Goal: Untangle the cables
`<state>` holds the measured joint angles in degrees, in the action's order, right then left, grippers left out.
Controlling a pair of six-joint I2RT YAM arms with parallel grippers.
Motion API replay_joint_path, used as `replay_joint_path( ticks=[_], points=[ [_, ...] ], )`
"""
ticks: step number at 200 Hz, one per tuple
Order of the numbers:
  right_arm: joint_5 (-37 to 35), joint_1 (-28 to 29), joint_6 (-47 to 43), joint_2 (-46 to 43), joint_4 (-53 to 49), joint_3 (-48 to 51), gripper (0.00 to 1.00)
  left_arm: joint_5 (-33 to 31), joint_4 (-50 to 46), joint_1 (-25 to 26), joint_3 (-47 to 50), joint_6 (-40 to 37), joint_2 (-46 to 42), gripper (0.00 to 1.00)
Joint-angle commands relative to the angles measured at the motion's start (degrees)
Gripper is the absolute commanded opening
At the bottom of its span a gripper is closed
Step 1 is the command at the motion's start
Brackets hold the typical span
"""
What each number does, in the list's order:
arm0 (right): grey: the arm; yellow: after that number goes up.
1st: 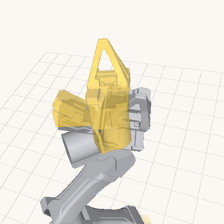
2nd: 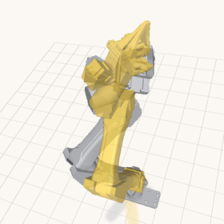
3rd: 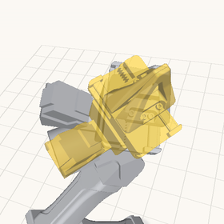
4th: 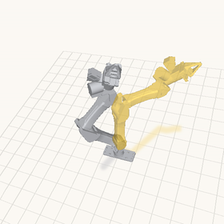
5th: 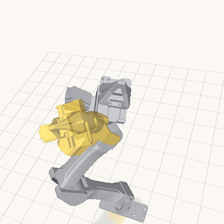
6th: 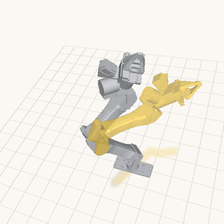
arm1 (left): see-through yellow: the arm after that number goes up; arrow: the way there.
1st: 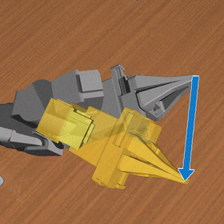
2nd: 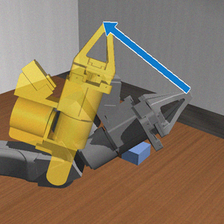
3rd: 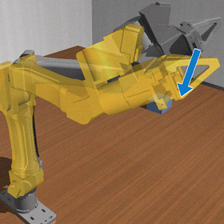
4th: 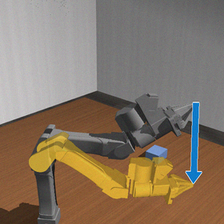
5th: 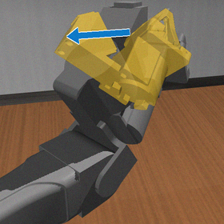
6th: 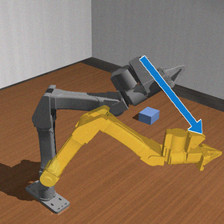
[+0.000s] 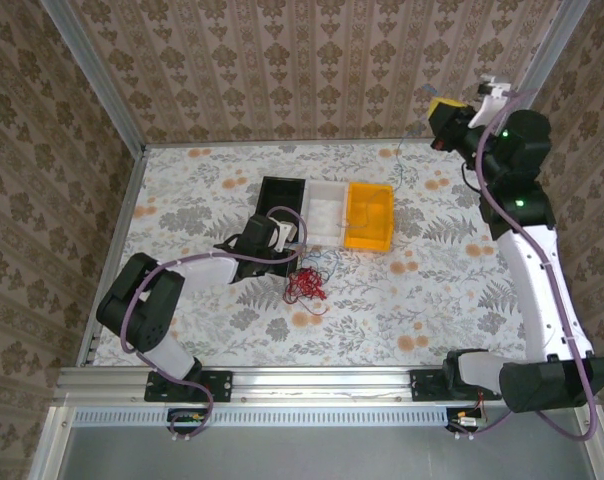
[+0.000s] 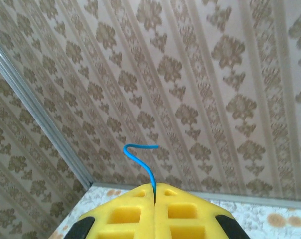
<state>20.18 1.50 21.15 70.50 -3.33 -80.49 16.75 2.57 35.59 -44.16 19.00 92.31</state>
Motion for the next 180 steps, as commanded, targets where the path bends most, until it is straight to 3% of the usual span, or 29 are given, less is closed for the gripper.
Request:
replay_joint_path(
  ticks=[1,107,180],
  points=[
    [-2.1,1.5,0.1,1.5,1.8,2.5,0.0,0.5,-0.7,0.0,-1.5,-2.0,0.7,0.0],
    [-5.7,5.4,-2.0,8.5,-1.3,4.1,0.0,-0.4,-1.0,0.1,-1.5,-1.7,0.9,0.0],
    [-2.4,10.7,8.1,14.7,6.6,13.7,0.0,-0.5,-1.8,0.4,-2.3,-2.0,1.7,0.0]
  ],
)
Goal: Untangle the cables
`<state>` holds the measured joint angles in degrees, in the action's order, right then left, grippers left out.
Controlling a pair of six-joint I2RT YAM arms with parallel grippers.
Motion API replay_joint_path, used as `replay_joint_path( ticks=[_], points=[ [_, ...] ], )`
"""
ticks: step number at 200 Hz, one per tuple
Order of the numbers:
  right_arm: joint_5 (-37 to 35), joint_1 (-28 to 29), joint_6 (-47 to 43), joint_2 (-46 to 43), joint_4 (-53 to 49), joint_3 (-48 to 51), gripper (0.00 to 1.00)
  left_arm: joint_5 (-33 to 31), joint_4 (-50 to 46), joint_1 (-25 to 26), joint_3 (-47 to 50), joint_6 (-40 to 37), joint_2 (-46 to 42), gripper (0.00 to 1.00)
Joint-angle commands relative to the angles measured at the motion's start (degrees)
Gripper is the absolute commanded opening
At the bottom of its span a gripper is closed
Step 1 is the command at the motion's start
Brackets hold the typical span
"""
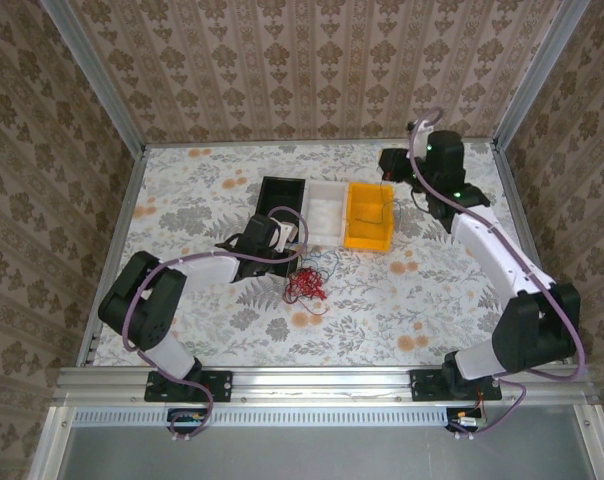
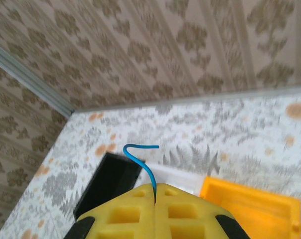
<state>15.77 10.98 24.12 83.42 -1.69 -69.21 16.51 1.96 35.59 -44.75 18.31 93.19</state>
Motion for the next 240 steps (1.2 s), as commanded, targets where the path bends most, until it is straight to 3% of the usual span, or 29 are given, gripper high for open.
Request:
replay_joint_path(
  ticks=[1,30,66,122,182,240],
  points=[
    [2.1,1.3,5.3,1.9,5.1,2.5,0.0,-0.3,-1.2,0.4,-1.7,-1.3,0.9,0.0],
    [3.5,1.8,9.1,4.9,8.7,3.4,0.0,-0.7,-1.4,0.6,-1.7,-1.5,0.9,0.0],
    [3.4,2.6,7.8,7.6,7.4,-2.8,0.0,-1.1,-1.2,0.9,-1.6,-1.4,0.9,0.0],
    [-6.2,3.0,2.5,2.7,3.3,-7.1,0.0,-1.3,-1.1,1.4,-1.0,-1.6,1.0,0.0],
    [-3.3,3.2,3.4,4.1,3.5,-7.4,0.0,-0.5,-1.3,1.5,-1.9,-1.9,2.8,0.0],
    [-13.4,3.1,-0.6,8.4,1.7,-5.3,0.0,-1.1,-1.0,1.5,-1.2,-1.8,2.1,0.0]
  ],
)
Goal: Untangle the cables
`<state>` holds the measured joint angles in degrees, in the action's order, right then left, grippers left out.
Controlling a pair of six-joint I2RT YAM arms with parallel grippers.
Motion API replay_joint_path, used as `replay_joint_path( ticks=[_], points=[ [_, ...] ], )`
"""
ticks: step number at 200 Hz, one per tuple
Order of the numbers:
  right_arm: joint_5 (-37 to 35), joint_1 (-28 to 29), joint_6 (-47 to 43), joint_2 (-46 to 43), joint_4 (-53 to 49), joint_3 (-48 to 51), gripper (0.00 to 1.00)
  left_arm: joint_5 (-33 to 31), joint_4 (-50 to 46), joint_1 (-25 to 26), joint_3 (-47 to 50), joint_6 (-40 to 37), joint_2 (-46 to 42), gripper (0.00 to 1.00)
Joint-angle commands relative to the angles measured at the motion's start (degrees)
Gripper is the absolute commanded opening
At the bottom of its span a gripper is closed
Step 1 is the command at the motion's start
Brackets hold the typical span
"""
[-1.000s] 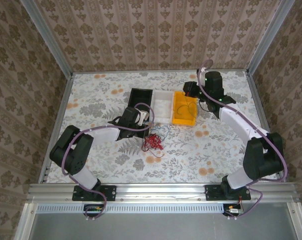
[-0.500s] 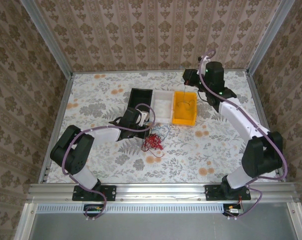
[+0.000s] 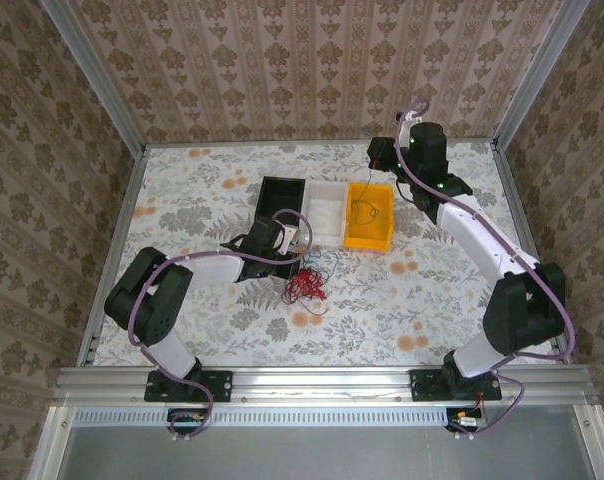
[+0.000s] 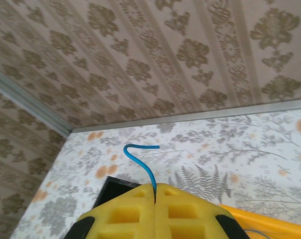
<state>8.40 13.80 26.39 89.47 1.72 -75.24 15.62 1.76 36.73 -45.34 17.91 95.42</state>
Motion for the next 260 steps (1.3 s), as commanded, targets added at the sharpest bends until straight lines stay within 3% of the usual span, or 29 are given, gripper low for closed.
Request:
replay_joint_path(
  ticks=[1,38,91,148,260],
  points=[
    [-6.1,0.3,-3.0,2.4,-1.7,0.7,0.0,-0.2,-0.8,0.4,-0.6,-1.4,-0.1,0.0],
    [-7.7,0.4,-3.5,5.7,-2.9,1.3,0.0,-0.5,-0.8,0.3,-0.7,-1.2,0.0,0.0],
    [-17.7,0.4,-5.7,7.2,-7.3,4.1,0.0,-0.8,-0.9,0.4,-0.4,-1.1,-0.2,0.0],
    [-8.5,1.6,-7.5,10.8,-10.0,5.4,0.0,-0.5,-1.3,0.3,-0.9,-1.1,0.7,0.0],
    [-8.4,2.5,-5.9,18.2,-21.1,-0.8,0.02,-1.0,-1.3,0.4,-0.6,-1.2,0.1,0.0]
  ],
)
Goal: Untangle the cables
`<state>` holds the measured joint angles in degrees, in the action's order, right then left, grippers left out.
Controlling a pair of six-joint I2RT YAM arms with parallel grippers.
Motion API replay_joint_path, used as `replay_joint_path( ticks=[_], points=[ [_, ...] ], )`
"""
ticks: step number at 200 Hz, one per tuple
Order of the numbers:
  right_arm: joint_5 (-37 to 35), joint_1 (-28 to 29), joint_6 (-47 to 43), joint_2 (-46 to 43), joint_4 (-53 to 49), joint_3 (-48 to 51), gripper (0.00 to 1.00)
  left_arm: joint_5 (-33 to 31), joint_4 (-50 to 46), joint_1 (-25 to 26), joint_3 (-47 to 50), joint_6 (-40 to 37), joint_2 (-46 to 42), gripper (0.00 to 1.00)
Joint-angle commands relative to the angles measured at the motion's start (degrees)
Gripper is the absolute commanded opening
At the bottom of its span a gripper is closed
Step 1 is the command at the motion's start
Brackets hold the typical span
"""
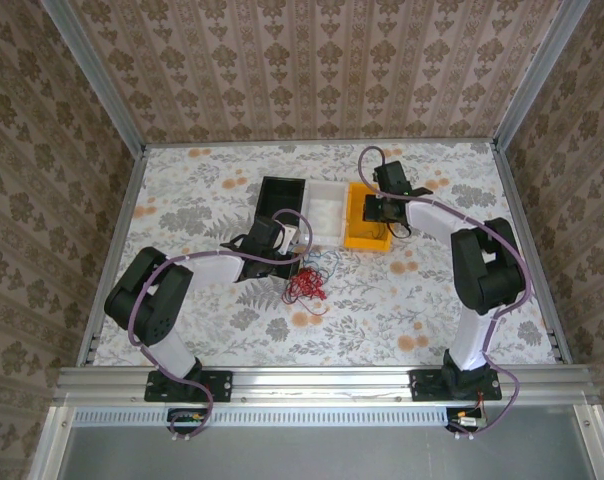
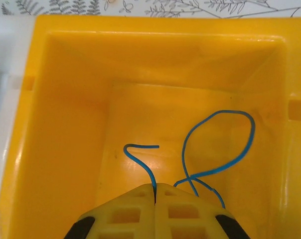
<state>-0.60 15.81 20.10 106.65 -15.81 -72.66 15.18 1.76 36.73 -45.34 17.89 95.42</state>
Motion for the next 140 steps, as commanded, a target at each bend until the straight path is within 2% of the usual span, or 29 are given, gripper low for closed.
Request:
replay_joint_path(
  ticks=[1,24,75,98,113,140],
  points=[
    [0.6,0.5,0.4,1.0,-3.6,-3.4,0.02,-0.6,-1.3,0.4,-0.6,-1.1,0.1,0.0],
    [0.6,0.5,0.5,-0.5,-2.3,-3.4,0.18,-0.8,-1.3,0.5,-0.3,-1.3,-0.4,0.0],
    [-1.5,0.5,1.0,-6.1,-0.8,-2.8,0.4,-0.6,-1.3,0.5,-0.4,-1.9,-1.4,0.0],
    [-2.6,0.6,1.0,-10.3,1.5,0.1,0.42,-0.3,-1.1,0.5,-0.1,-1.9,-1.9,0.0],
    [-1.0,1.3,0.3,-13.0,4.0,2.7,0.41,0.2,-0.9,0.5,0.1,-2.0,-2.2,0.0],
    [11.7,4.4,-2.0,-15.1,6.8,6.4,0.41,1.4,-0.1,0.5,0.9,-2.1,-2.9,0.0]
  ],
)
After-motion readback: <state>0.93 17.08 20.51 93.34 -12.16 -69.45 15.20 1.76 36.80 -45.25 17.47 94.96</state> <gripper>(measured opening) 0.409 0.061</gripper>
